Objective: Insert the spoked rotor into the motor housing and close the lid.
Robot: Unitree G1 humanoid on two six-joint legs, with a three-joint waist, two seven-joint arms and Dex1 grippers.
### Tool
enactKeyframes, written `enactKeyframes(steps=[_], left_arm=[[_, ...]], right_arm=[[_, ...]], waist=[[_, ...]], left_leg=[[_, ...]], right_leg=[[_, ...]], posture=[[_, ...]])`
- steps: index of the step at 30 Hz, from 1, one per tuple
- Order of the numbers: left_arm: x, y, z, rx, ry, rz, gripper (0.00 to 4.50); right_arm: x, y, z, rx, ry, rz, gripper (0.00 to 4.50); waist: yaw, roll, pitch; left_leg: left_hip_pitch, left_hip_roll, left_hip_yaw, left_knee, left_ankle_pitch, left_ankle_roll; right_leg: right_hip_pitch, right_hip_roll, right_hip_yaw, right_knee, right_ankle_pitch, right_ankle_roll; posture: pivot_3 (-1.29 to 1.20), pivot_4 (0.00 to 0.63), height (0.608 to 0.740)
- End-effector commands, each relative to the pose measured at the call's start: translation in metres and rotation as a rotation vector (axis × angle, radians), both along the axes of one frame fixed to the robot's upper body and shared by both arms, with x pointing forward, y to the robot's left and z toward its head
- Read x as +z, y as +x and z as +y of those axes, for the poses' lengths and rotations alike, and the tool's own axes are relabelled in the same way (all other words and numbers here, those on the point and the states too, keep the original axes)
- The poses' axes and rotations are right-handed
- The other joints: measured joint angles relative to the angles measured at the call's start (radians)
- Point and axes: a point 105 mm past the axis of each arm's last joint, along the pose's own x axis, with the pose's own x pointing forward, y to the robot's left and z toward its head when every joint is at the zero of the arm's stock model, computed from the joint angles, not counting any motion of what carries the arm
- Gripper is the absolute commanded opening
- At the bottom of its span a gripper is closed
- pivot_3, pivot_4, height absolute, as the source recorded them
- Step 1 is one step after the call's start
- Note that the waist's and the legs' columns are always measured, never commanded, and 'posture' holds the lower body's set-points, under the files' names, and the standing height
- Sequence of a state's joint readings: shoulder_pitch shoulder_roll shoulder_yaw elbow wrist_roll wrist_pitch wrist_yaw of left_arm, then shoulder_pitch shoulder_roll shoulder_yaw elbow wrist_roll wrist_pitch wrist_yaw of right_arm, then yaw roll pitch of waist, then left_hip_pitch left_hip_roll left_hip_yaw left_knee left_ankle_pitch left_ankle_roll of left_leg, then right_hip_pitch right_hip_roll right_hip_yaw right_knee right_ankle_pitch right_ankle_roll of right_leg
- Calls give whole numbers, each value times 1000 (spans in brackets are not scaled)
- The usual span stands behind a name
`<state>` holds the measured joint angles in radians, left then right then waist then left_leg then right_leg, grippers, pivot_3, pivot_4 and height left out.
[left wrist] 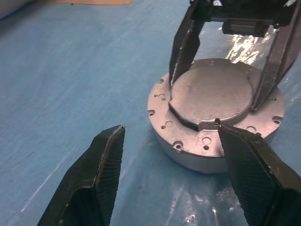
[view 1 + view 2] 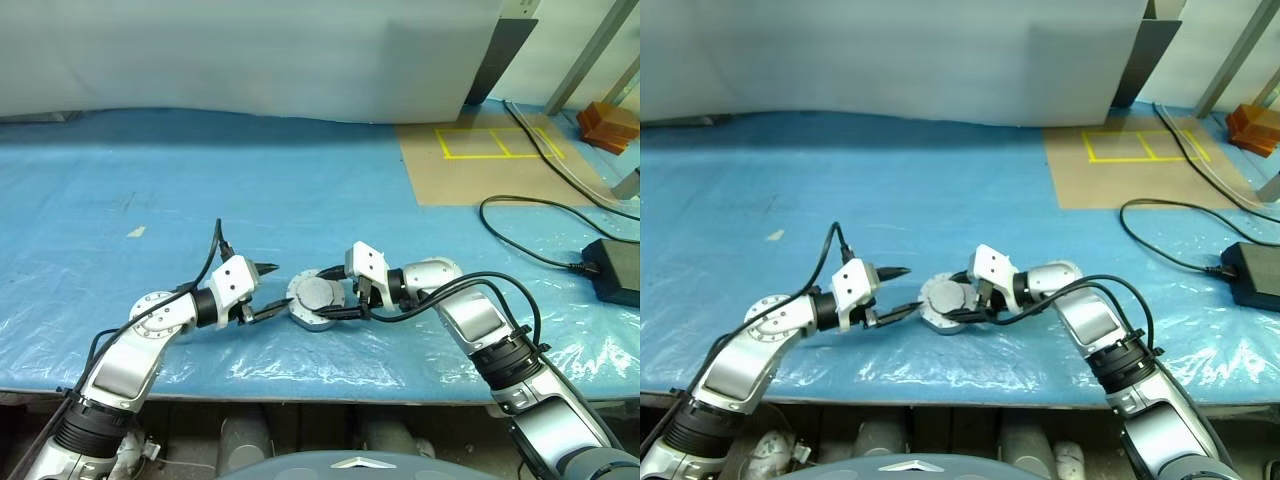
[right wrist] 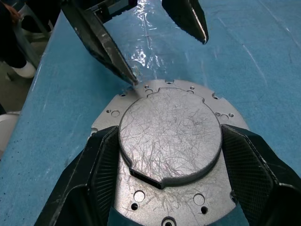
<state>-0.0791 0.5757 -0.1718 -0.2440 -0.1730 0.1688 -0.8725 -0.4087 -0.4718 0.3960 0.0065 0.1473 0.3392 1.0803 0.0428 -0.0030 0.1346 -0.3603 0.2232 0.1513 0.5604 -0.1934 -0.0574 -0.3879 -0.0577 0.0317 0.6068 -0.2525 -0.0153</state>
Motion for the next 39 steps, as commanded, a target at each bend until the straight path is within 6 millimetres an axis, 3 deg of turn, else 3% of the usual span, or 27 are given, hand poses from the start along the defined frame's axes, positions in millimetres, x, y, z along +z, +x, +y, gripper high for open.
enactKeyframes(steps=[1,8,18,24,25,29,30,34,39], left_arm=[[4,-10,-6,-103,-11,10,2426],[-11,-1,-5,-56,65,-8,58],[-23,-9,-16,-98,87,20,23],[-30,-9,-12,-108,151,5,23],[-30,-9,-12,-109,152,2,23],[-27,-5,-13,-112,147,-9,0],[-26,-4,-13,-113,149,-14,0],[-21,3,-12,-121,152,-31,0],[-16,11,-12,-118,150,-50,0]], right_arm=[[-47,-9,-22,-82,-132,165,2997],[-51,-10,-25,-83,-149,160,2997],[-52,-11,-27,-89,-148,165,2997],[-54,-7,-29,-101,-174,111,2997],[-51,-9,-27,-94,-148,121,2997],[-40,-7,-23,-77,-118,78,4322],[-36,-11,-22,-31,-127,49,4420],[-16,-5,-24,5,-105,-94,4420],[16,-1,-36,13,-14,-118,4420]], waist=[[0,0,0],[0,0,0],[3,1,-3],[4,1,-6],[4,1,-6],[5,1,-6],[6,2,-6],[17,2,-5],[27,3,-5]], left_leg=[[0,0,0,0,0,0],[0,0,0,-1,0,0],[1,0,0,-2,0,1],[1,-1,0,-3,-2,4],[1,-1,0,-4,-2,4],[2,-1,0,-4,-2,4],[1,-1,0,-4,-2,4],[0,-2,0,-5,-2,4],[-8,-2,1,-5,0,0]], right_leg=[[0,0,0,0,0,0],[0,0,0,0,0,0],[0,-1,0,-1,0,1],[1,-1,0,-2,-2,3],[1,-1,0,-2,-2,4],[1,-1,0,-2,-4,7],[1,-1,0,-2,-4,7],[0,-2,0,-3,-4,7],[-7,-2,0,-3,-1,2]], posture=[[0,150,740],[0,150,740],[0,150,740],[0,150,740],[0,150,740],[0,150,740],[0,150,740],[0,150,740],[0,150,740]])
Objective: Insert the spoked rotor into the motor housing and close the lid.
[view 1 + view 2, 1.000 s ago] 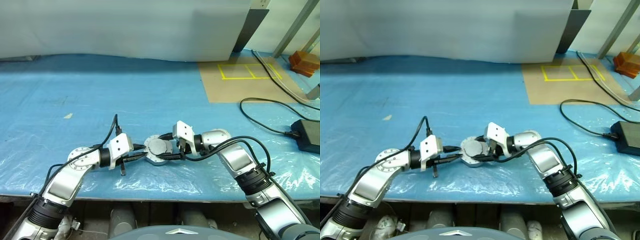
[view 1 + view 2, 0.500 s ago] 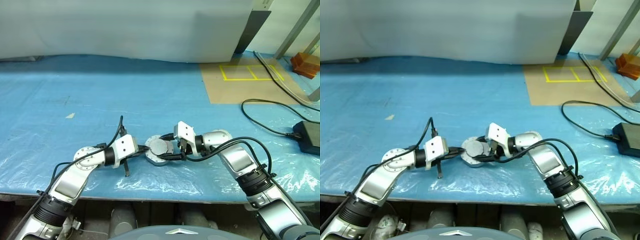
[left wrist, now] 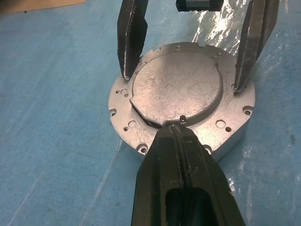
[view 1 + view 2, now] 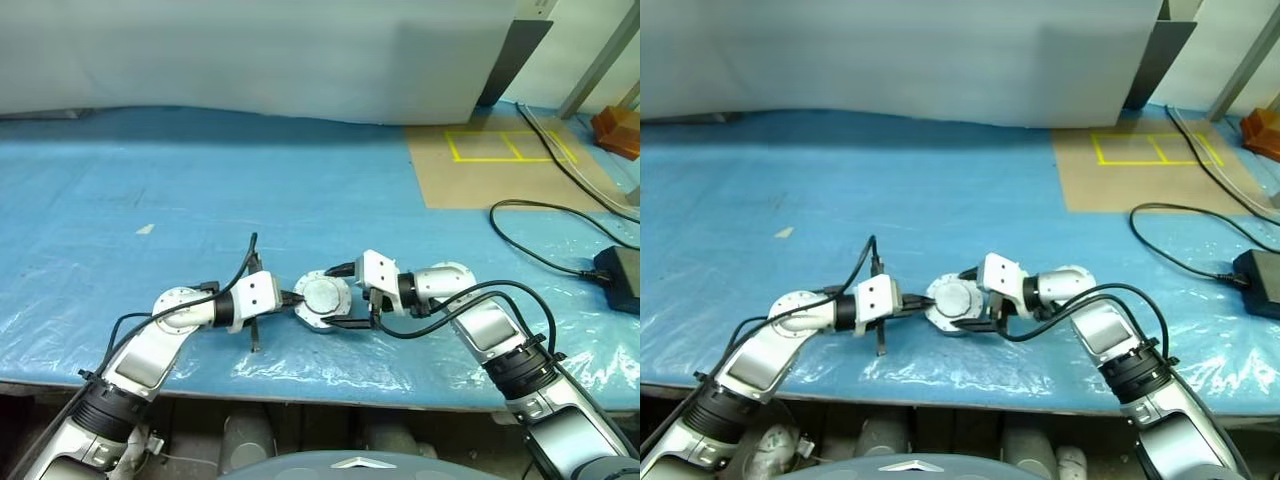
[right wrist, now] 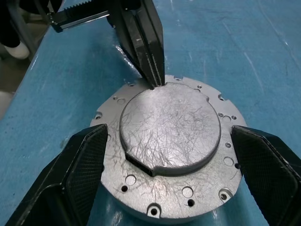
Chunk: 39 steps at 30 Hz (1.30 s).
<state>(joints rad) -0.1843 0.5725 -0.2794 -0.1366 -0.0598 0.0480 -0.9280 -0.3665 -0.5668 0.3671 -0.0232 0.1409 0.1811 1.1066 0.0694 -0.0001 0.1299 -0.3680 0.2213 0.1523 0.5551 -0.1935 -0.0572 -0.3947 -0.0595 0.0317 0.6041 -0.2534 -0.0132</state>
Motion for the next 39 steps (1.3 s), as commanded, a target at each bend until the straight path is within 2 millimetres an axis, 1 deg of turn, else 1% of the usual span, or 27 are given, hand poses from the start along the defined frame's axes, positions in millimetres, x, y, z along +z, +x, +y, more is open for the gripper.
enactKeyframes(steps=[1,2,4,6,7,8,11,12,13,15,17,22,28,32,39], left_arm=[[-7,6,7,31,31,17,0],[-7,6,7,31,30,16,0],[-7,6,7,31,27,18,0],[-8,6,7,34,25,19,0],[-8,5,6,35,23,21,0],[-9,4,6,35,21,23,0],[-10,3,6,41,17,26,0],[-10,3,5,41,16,27,0],[-11,2,5,40,16,28,0],[-12,1,5,39,17,29,0],[-12,1,4,39,16,30,0],[-11,1,4,45,8,28,0],[-11,1,6,50,11,26,0],[-11,0,6,52,12,24,0],[-11,-1,6,57,6,25,0]], right_arm=[[20,6,-15,-49,74,12,4420],[28,8,-16,-61,114,14,4420],[47,15,-24,-143,234,114,4420],[57,19,-33,-208,304,213,4420],[57,19,-38,-241,326,280,4420],[56,18,-42,-271,339,352,4420],[41,15,-52,-396,355,618,4420],[35,12,-53,-423,351,707,4420],[30,5,-53,-440,334,811,4420],[19,-15,-49,-419,256,985,4420],[14,-28,-42,-396,228,1064,4420],[12,-36,-25,-365,261,1113,4420],[18,-29,-7,-338,299,1064,4420],[19,-23,-3,-352,335,1036,4420],[19,-23,-2,-363,363,1050,4420]], waist=[[0,0,1],[-1,0,2],[-2,0,4],[-2,2,5],[-2,2,5],[-1,2,5],[0,2,5],[0,2,5],[0,2,5],[1,2,6],[2,3,6],[2,3,6],[2,3,6],[2,3,6],[1,3,6]], left_leg=[[-1,0,0,0,0,0],[-1,0,0,0,0,0],[-3,0,0,0,0,-1],[-3,0,0,0,0,-1],[-3,0,0,0,0,-1],[-3,0,0,-1,0,-2],[-3,0,-1,-3,0,-2],[-3,0,-1,-3,0,-3],[-3,0,-1,-3,0,-3],[-2,0,-1,-3,0,-3],[-2,0,-1,-3,0,-3],[-1,0,0,-3,0,-3],[-1,0,0,-2,0,-3],[-2,0,0,-2,0,-3],[-1,0,0,-2,0,-3]], right_leg=[[0,0,0,0,0,0],[-1,1,0,0,0,1],[-3,1,0,0,3,4],[-4,2,0,1,3,4],[-4,2,0,1,3,4],[-4,2,-1,1,3,4],[-4,2,-2,1,3,4],[-3,2,-2,0,3,4],[-3,2,-2,0,3,4],[-3,2,-2,1,3,4],[-3,2,-2,1,3,4],[-3,1,-2,1,3,4],[-3,1,-2,2,3,4],[-3,1,-2,1,3,4],[-3,1,-2,2,3,4]], posture=[[0,150,740],[0,150,740],[0,150,740],[0,150,740],[0,150,740],[0,150,740],[0,150,740],[0,150,740],[0,150,740],[0,150,740],[0,150,740],[0,150,740],[0,150,740],[0,150,740],[0,150,740]])
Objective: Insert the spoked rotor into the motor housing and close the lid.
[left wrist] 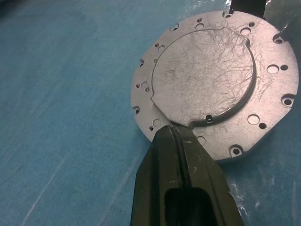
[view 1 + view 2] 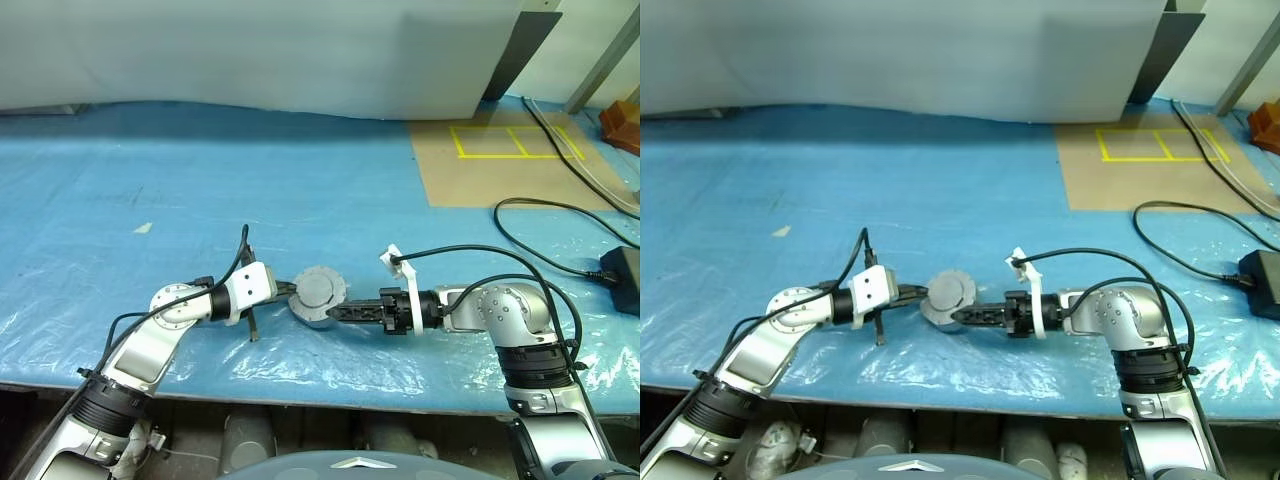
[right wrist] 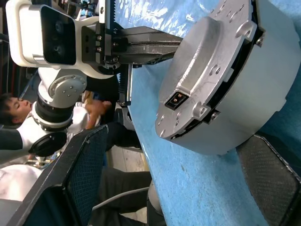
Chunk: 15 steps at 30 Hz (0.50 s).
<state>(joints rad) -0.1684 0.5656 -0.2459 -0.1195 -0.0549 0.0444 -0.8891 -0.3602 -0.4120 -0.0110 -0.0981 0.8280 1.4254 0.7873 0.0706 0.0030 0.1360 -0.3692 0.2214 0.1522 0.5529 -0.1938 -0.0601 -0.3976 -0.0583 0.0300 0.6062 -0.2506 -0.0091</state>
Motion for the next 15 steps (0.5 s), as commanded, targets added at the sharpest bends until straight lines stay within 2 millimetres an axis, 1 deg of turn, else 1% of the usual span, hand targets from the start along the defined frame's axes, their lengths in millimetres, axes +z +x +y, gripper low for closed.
enactKeyframes(steps=[1,7,12,15], left_arm=[[-11,-7,-4,-14,18,38,0],[-13,-12,-7,-9,6,48,0],[-16,-18,-8,-3,1,64,0],[-17,-18,-6,1,6,66,0]], right_arm=[[13,3,4,-10,59,-43,4420],[10,12,0,-107,77,0,4420],[1,2,0,-111,69,54,4420],[-2,3,2,-121,62,66,4420]], waist=[[0,0,0],[0,0,0],[0,0,0],[-1,0,0]], left_leg=[[0,0,0,0,0,0],[1,0,0,0,0,0],[0,0,0,0,0,0],[0,0,0,0,0,0]], right_leg=[[0,0,0,0,0,0],[0,0,0,0,0,0],[1,0,0,0,0,0],[0,0,0,0,0,0]], posture=[[0,150,740],[0,150,740],[0,150,740],[0,150,740]])
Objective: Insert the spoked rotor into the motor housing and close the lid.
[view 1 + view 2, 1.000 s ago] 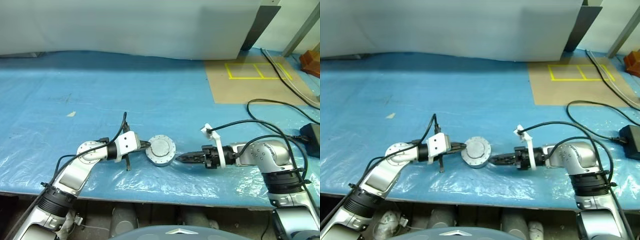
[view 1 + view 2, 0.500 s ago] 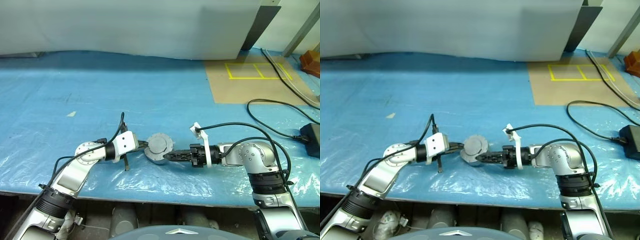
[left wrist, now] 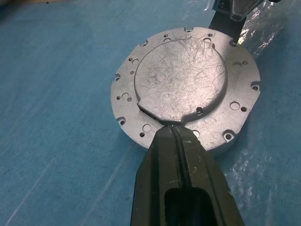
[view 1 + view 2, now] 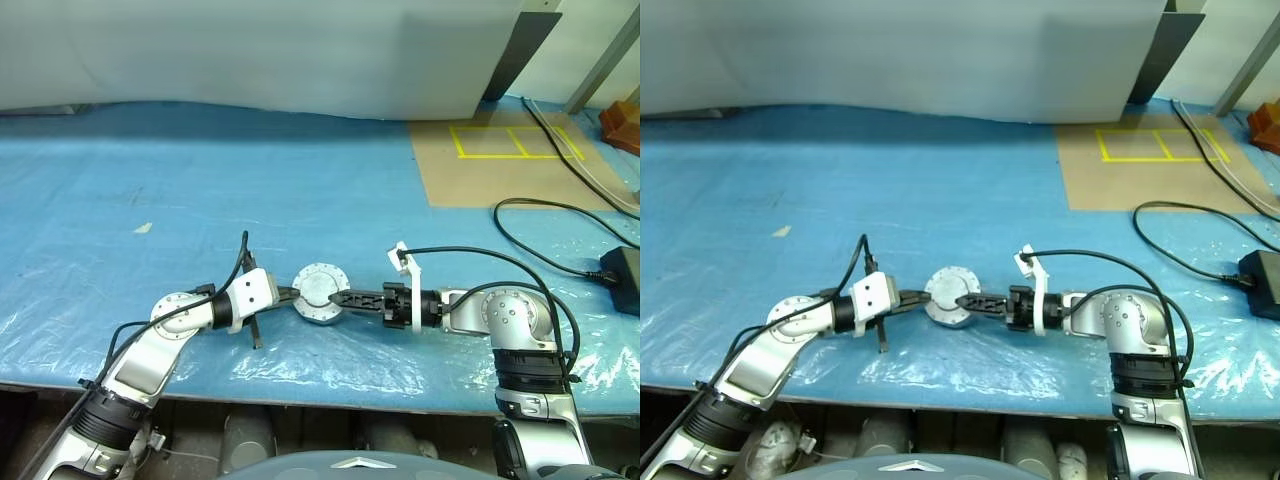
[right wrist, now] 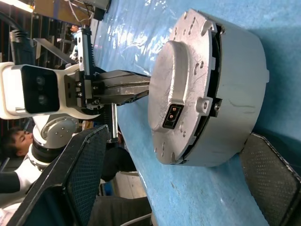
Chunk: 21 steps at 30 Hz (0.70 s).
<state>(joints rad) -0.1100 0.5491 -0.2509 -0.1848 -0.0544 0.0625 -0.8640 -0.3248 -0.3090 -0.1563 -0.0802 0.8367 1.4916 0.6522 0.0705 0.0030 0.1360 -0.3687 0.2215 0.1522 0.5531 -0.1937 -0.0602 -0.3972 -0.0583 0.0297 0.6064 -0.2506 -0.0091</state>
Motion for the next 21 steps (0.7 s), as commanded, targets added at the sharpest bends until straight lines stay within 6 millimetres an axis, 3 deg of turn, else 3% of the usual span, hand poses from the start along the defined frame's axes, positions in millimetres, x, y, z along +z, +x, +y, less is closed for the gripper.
enactKeyframes(steps=[1,4,10,12,15,17,21], left_arm=[[-15,-6,1,-5,39,56,0],[-14,-3,3,-1,42,53,0],[-13,-2,2,-2,44,45,0],[-13,-2,2,-4,45,46,0],[-14,-2,2,-6,47,45,0],[-14,-1,2,-5,47,43,0],[-12,0,3,-3,44,40,0]], right_arm=[[4,-1,8,11,35,-3,4420],[-3,9,5,-50,29,14,4420],[-10,23,2,-148,41,35,2416],[-10,22,2,-142,41,33,1953],[-9,19,4,-122,47,34,1625],[-7,17,6,-105,56,34,1122],[-5,15,11,-82,57,20,1084]], waist=[[-2,0,0],[-2,0,0],[-2,0,0],[-2,1,-1],[0,2,-1],[0,2,-1],[0,2,-1]], left_leg=[[0,0,0,0,0,0],[1,0,0,0,0,0],[2,0,0,0,0,0],[2,0,0,0,0,0],[5,0,0,0,0,0],[4,0,0,0,0,0],[4,0,0,0,0,0]], right_leg=[[0,0,0,0,0,0],[0,0,0,0,0,0],[1,0,0,1,0,0],[1,0,0,1,0,0],[3,0,0,0,0,0],[4,-1,0,0,-2,-4],[3,-1,0,0,-2,-3]], posture=[[0,150,740],[0,150,740],[0,150,740],[0,150,740],[0,150,740],[0,150,740],[0,150,740]])
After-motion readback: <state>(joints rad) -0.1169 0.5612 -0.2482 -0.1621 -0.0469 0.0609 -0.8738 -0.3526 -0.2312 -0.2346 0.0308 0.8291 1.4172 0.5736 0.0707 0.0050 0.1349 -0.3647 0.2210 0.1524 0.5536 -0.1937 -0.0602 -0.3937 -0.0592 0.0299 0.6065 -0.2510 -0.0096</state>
